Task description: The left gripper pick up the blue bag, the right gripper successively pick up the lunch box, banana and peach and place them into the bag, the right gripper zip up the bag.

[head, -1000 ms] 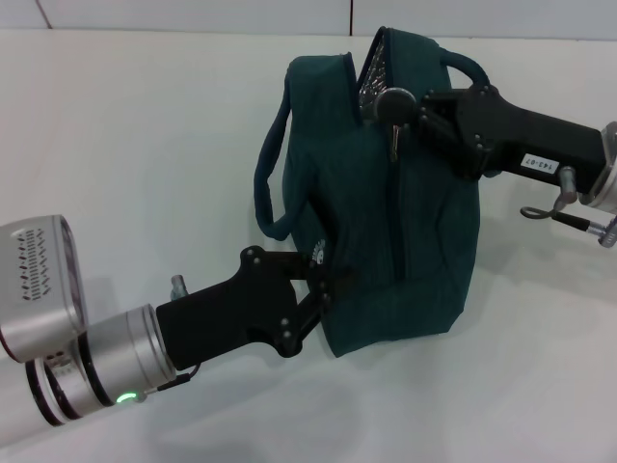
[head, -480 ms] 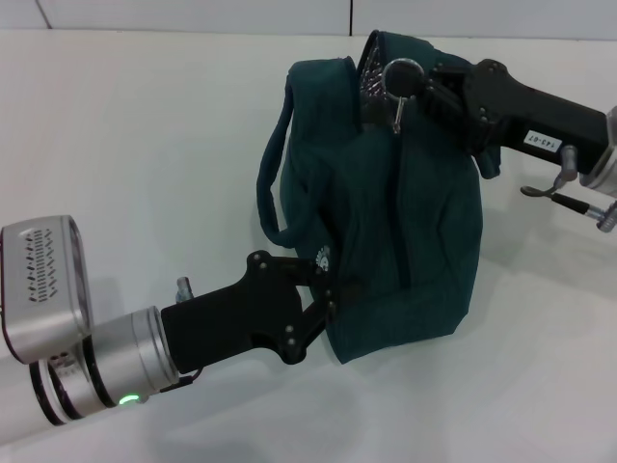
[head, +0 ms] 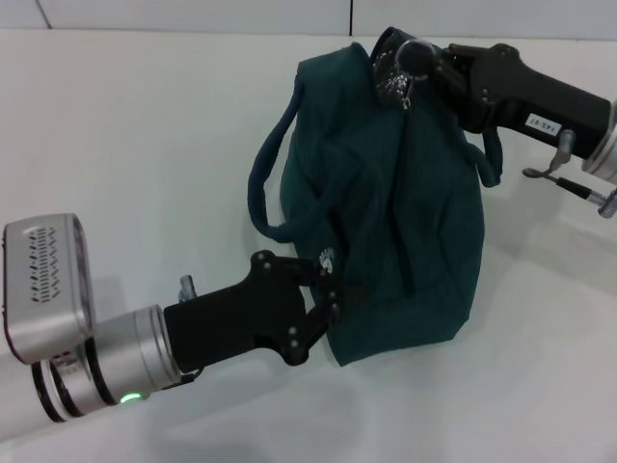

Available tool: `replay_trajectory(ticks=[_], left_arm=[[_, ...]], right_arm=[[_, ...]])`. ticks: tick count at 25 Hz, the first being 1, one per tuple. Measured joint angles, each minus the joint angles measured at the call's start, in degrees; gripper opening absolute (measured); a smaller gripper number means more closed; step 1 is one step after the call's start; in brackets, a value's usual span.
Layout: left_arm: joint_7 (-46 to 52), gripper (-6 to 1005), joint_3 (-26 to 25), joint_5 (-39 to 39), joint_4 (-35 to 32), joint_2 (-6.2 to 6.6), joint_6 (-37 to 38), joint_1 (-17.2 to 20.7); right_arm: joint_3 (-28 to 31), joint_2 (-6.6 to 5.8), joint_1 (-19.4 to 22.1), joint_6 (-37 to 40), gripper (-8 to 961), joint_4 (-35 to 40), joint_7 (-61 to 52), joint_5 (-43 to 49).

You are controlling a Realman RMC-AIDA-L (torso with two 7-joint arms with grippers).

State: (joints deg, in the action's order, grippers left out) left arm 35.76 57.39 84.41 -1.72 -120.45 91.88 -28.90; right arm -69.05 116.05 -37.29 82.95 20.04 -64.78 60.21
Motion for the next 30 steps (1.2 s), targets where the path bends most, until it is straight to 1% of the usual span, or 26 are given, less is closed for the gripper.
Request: replay_trajectory(ticks=[7, 11, 14, 17, 20, 22, 25, 30], left_arm=[[-2.1, 75, -0.1, -4.9, 1.7, -0.33, 3.0, -0.2], [-6.3, 76, -0.2, -7.6, 5.9, -0.33, 5.0, -2.2], [-6.9, 248, -0.3, -8.5, 7.1, -0.32, 5.8, -3.5], [-6.7, 361, -0.9, -8.7, 8.4, -0.31, 5.9, -5.0], [-7.0, 473, -3.4, -8.4, 11.0, -0.31, 4.8, -6.7], [-7.1, 468, -4.5, -8.3, 11.6, -0.31, 4.1, -7.0], [-7.4, 460, -4.8, -8.2, 11.7, -0.31, 3.8, -7.3], [-7.5, 239, -4.8, -8.1, 11.3, -0.31, 3.6, -7.6]], right_arm=[[-0.6, 0.12, 0.5, 2.3, 39, -0.4, 1.4, -0.7], [-0.8, 0.14, 0.6, 2.4, 40, -0.7, 1.4, -0.6], [-1.2, 0.15, 0.8, 2.9, 41, -0.7, 1.4, -0.6], [-1.3, 0.15, 1.1, 3.4, 41, -0.7, 1.4, -0.6], [-1.3, 0.15, 1.3, 3.7, 42, -0.8, 1.4, -0.6], [-1.3, 0.14, 1.5, 3.7, 42, -0.8, 1.4, -0.6], [-1.4, 0.14, 2.0, 3.8, 43, -0.8, 1.4, -0.7], [-1.3, 0.14, 2.5, 4.0, 44, -0.8, 1.4, -1.1]])
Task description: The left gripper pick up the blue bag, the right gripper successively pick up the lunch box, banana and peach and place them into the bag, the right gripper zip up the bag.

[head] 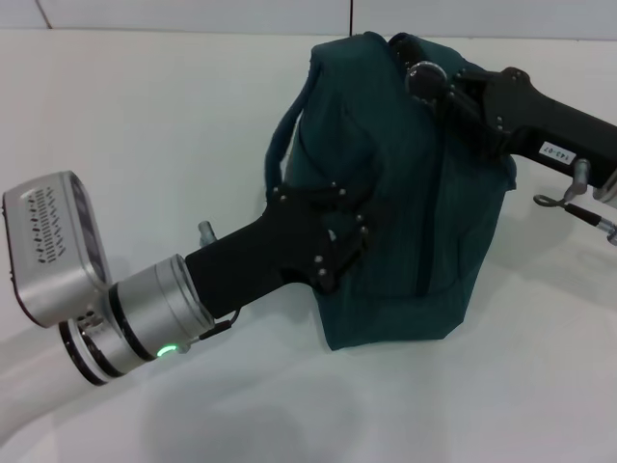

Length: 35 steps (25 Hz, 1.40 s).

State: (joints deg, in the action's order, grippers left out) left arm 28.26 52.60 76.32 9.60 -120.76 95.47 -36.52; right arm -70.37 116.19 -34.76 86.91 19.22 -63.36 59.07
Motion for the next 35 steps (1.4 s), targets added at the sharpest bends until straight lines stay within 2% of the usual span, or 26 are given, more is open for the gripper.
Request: replay_trajectory(ticks=[11, 26, 35], left_arm=[[-0.3, 55, 0.5, 1.4, -0.3, 0.00, -0.2, 0.4], [-2.8, 66, 0.7, 8.7, -1.2, 0.00, 0.2, 1.9], [-3.0, 81, 1.3, 13.1, -4.0, 0.08, 2.3, 3.5]], right_arm=[[0.2, 0.00, -0.2, -1.7, 46, 0.0, -0.5, -3.3], [0.2, 0.00, -2.7, -8.5, 49, 0.0, -0.3, -5.2], [0.3, 0.00, -3.3, -13.4, 51, 0.2, -0.1, -5.3]])
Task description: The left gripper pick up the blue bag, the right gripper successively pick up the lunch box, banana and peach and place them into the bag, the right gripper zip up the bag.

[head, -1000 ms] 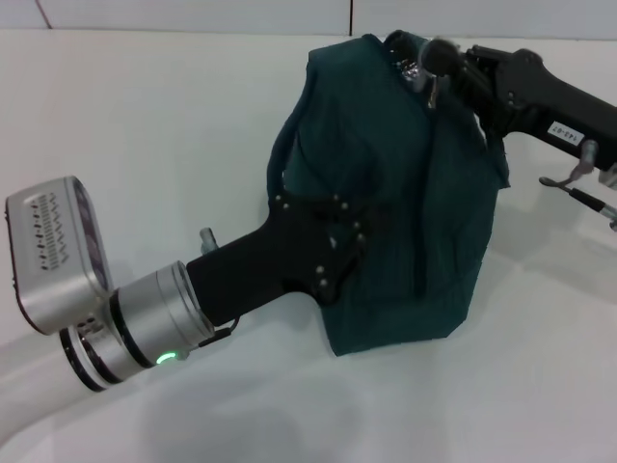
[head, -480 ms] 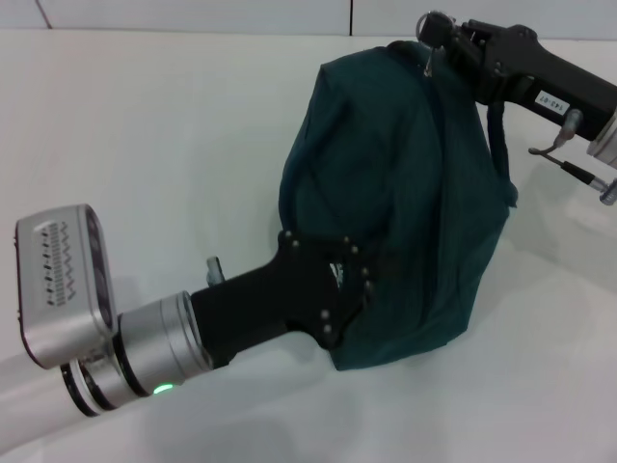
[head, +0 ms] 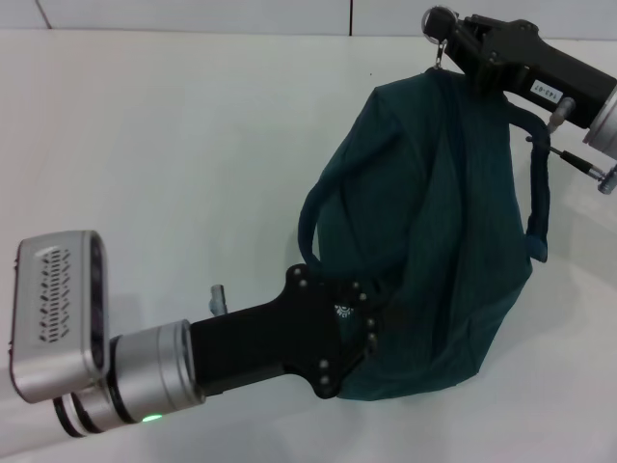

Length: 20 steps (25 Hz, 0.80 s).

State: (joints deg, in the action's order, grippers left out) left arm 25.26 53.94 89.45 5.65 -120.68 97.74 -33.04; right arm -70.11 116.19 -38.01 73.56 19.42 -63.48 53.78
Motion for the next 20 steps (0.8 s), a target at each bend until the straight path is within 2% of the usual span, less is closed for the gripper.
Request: replay_trajectory(ticks=[5, 6, 7, 12, 16, 20], left_arm=[[0.1, 89, -0.5, -1.6, -1.6, 0.07, 0.6, 1.8], [0.1, 91, -0.9, -3.3, -2.1, 0.08, 0.6, 2.6], [0.1, 92, -1.6, -8.3, -2.8, 0.13, 0.6, 4.2], [0.2, 100, -2.0, -16.4, -3.7, 0.57, 0.0, 5.3], [0.6, 107, -2.0, -17.9, -7.6, 0.75, -1.8, 5.7], [0.9, 114, -1.7, -17.5, -10.0, 0.87, -2.9, 5.3]], right_arm=[[-0.4, 0.00, 0.4, 0.1, 51, 0.0, 0.2, 0.1], [-0.4, 0.00, 0.9, 0.5, 52, 0.0, 0.4, 0.1], [-0.4, 0.00, 1.4, 0.8, 52, -0.1, 0.7, 0.1], [-0.5, 0.00, 7.0, 5.5, 53, -1.2, 2.3, -3.1], [-0.5, 0.00, 10.3, 12.2, 54, -4.8, 2.2, -6.1], [-0.5, 0.00, 10.7, 15.6, 54, -10.0, 2.2, -10.2]])
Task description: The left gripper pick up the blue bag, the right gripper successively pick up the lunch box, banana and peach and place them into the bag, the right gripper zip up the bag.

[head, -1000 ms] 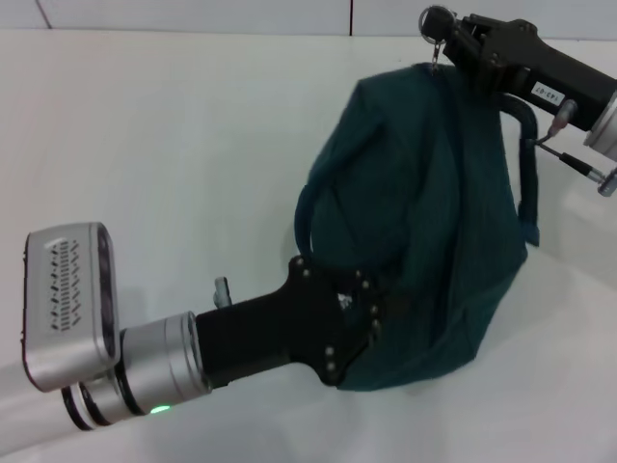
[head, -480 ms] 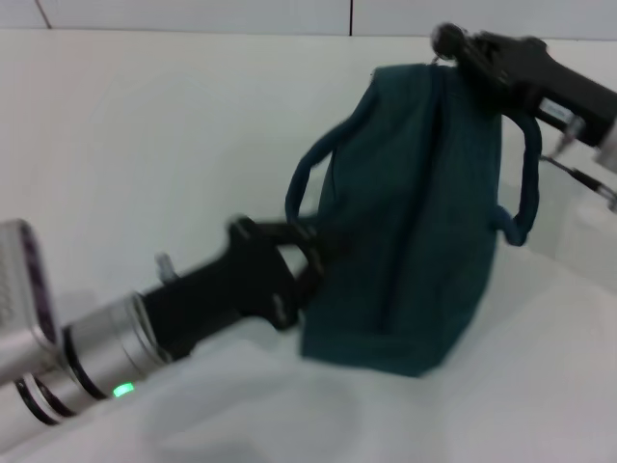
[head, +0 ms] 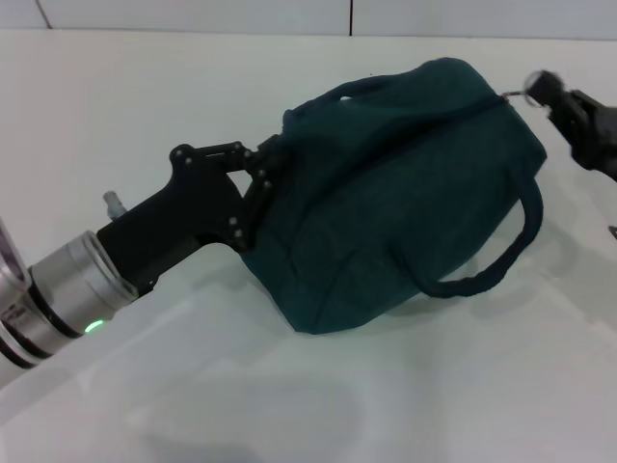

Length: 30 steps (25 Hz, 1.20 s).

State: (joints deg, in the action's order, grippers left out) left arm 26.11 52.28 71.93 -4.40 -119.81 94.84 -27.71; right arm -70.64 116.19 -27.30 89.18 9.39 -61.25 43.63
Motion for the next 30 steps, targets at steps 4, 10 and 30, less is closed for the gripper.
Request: replay_trajectory(ticks=[4, 10, 30], left_arm=[[3.9, 120, 1.0, 2.3, -2.8, 0.32, -0.1, -0.2], [12.5, 130, 1.1, 3.6, -6.0, 0.43, 0.7, 1.2], [50.6, 298, 1.5, 10.5, -36.7, 0.40, -0.2, 1.0]], right_arm=[[0.0, 0.00, -0.4, 0.5, 55, -4.2, -1.0, -3.8], [-0.6, 0.00, -0.4, 1.1, 56, -4.7, -2.8, -3.9], [-0.7, 0.00, -0.4, 1.2, 60, -4.3, -4.2, -3.8]])
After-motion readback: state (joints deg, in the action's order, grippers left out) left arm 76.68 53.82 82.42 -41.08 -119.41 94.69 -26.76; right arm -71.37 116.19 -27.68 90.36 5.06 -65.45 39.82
